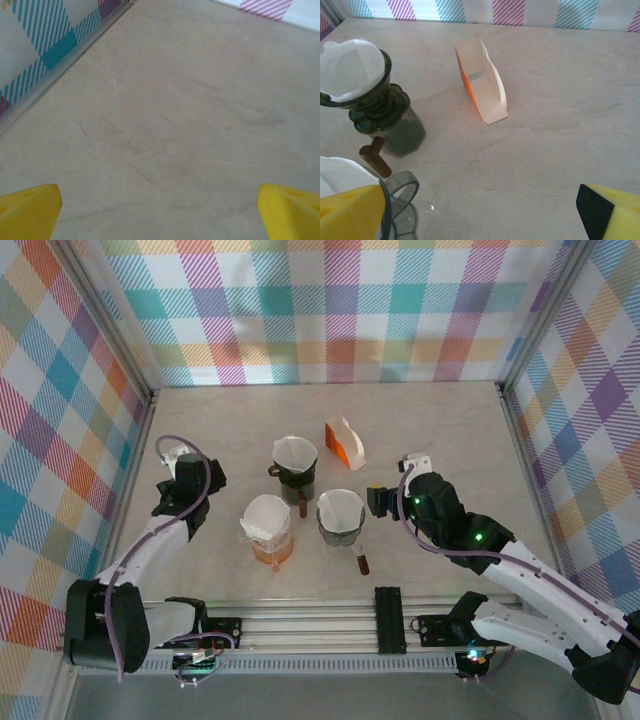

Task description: Place the coffee filter in the dripper

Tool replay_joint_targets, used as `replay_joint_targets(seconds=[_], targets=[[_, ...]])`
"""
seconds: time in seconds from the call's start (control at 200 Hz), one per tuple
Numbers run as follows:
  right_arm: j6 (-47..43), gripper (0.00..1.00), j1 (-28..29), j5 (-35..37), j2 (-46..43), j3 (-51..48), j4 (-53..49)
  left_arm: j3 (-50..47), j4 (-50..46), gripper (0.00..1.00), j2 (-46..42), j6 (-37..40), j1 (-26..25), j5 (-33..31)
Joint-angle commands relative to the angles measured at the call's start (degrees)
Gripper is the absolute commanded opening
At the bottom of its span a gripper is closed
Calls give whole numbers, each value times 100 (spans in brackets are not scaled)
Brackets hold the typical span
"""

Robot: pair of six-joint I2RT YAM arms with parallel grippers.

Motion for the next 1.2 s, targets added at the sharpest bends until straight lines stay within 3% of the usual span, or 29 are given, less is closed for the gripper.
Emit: replay_joint_targets(seconds=[0.0,0.24,0.4,0.45,0.69,0.935,1.025,1.075,1.125,1.165,1.195], targets=[[-80,99,-12,310,-99,-107,203,-483,1563,100,283,815,-28,-323],[-89,99,-30,610,-161,-299,413,-794,3231,100,1355,1035,19,85],[55,99,-144,895,-273,-291,353,-868,3781,100,1887,1007,120,348],[34,99,-246,888,-264,-301,386,-652,3539,99,2007,1101,121,548],[322,99,-1208,552,-66,-453,663,-742,3668,100,1984,1136,175,818],[-238,99,-1845,327,89,-765,1359,-842,3797,100,1966,1176,132,727],[-603,99,-2152,314,137,-948,1794,-1110,4273,100,2021,1281,143,1084],[-866,99,-2348,282,243,-1067,2135,-1398,5256,100,2310,1347,117,1020],[-1046,99,-2567,219,438,-1151,2449,-1228,4569,100,2124,1210,169,1027],[-1161,99,-2766,-13,626,-1196,2631,-1313,4954,100,2230,1262,165,1007],[-1284,99,-2934,-255,804,-1267,2813,-1262,4708,100,2160,1235,164,1023]])
